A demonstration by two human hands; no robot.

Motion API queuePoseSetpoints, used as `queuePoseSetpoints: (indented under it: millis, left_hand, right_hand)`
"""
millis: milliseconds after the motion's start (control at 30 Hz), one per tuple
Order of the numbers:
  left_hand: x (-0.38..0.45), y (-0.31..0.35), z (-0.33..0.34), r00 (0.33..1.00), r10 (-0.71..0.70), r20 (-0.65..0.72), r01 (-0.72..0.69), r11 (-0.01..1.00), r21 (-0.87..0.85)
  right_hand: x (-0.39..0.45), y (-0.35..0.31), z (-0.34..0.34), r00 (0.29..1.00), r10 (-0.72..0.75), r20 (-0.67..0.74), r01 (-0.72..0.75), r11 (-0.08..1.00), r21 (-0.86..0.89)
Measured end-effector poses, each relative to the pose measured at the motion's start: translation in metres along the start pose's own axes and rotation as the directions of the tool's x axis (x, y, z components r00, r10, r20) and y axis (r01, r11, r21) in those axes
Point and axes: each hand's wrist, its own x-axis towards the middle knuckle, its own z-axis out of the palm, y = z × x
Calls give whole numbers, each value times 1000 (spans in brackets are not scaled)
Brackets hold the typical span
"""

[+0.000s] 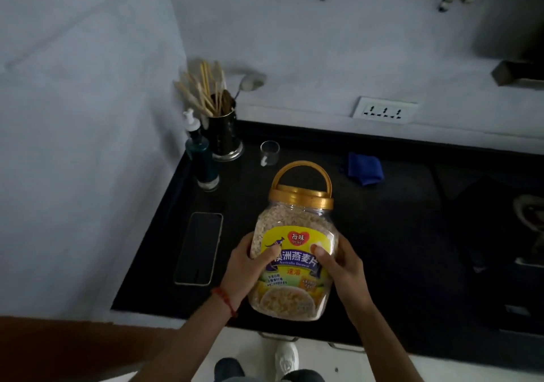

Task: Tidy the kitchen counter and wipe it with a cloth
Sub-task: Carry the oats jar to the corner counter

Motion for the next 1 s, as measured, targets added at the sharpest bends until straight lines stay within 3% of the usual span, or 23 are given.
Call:
queuePoseSetpoints:
  millis: [167,567,767,1000]
  left_hand:
    - [50,21,12,997,24,70,-23,1000,-15]
    - [113,28,21,959,34,283,-58,995,79]
    - [144,24,20,967,72,245,-112,982,154]
    - [181,30,37,983,181,27,-183,966,180]
  right_hand:
    - [46,-19,-26,996,-68,54,69,998,-7]
    - [105,-8,-68,985,-69,156,100,974,-203]
    - [129,-11,-63,985,-129,113,160,927,-340]
    - [172,-20,-61,972,-233,31,226,891,-395]
